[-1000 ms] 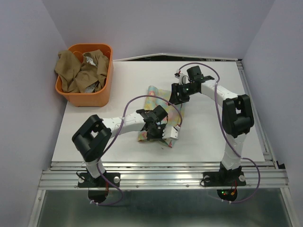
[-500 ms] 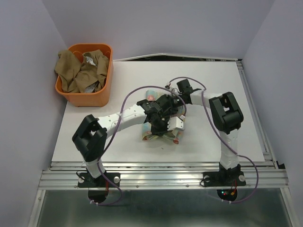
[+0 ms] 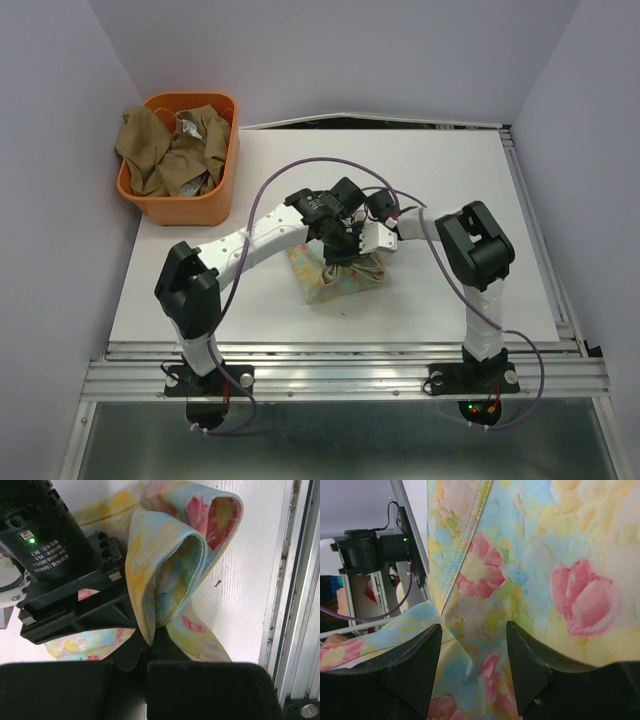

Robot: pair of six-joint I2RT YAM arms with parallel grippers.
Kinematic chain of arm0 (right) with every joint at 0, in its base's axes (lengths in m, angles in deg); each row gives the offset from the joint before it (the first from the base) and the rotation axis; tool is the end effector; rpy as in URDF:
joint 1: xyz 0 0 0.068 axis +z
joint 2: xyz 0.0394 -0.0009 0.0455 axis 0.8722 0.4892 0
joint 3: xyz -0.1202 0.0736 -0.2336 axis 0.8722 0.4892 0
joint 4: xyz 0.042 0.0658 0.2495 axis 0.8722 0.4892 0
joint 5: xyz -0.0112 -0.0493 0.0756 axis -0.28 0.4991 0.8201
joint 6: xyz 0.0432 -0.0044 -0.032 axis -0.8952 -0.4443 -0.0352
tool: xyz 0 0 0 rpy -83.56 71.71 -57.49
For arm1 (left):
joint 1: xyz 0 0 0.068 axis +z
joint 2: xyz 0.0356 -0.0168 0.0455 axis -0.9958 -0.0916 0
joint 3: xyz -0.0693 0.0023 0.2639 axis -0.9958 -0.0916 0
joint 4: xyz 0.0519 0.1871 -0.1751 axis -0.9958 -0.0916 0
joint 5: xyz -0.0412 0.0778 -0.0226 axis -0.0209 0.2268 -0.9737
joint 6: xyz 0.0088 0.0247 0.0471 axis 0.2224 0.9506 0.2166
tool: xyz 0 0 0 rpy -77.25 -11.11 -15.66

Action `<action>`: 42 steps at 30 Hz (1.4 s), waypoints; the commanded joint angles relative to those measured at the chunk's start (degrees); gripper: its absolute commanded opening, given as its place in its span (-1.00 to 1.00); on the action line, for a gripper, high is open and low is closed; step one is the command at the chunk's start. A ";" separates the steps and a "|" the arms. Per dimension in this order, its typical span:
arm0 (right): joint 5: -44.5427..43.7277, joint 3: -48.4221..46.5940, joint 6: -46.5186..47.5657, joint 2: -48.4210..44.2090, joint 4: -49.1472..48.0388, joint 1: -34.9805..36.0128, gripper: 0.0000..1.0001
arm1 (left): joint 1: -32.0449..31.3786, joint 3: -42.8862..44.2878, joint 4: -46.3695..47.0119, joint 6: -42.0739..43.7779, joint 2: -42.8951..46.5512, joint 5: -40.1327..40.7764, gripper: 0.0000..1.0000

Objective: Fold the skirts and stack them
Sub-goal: Fold the skirt

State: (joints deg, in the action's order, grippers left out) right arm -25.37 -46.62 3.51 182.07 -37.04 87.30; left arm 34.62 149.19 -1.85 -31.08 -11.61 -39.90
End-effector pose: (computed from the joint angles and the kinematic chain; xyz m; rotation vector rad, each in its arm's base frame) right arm 0.3378 0.2040 0.1089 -0.6639 2.5446 1.6543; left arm 0.2299 -0.2959 0.2904 1.9545 1.6397 -0.5363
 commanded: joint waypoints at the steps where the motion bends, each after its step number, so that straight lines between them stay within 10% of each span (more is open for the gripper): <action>1: -6.25 -1.55 4.72 -3.55 7.42 1.80 0.22 | 0.29 3.29 -2.42 1.67 0.40 -1.17 -1.00; 20: -21.02 -44.44 14.75 10.15 22.56 -1.19 0.45 | -1.20 -9.20 -3.74 4.30 5.50 -10.41 -1.00; 42: -13.56 -23.28 19.67 8.32 18.16 -1.19 -0.06 | 3.81 3.19 -3.75 7.38 -0.20 -2.69 -1.00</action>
State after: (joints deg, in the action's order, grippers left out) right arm -38.77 -73.51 20.84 191.97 -20.89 85.64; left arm 37.02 148.58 -6.73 -25.28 -10.45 -45.48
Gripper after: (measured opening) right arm 0.477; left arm 0.052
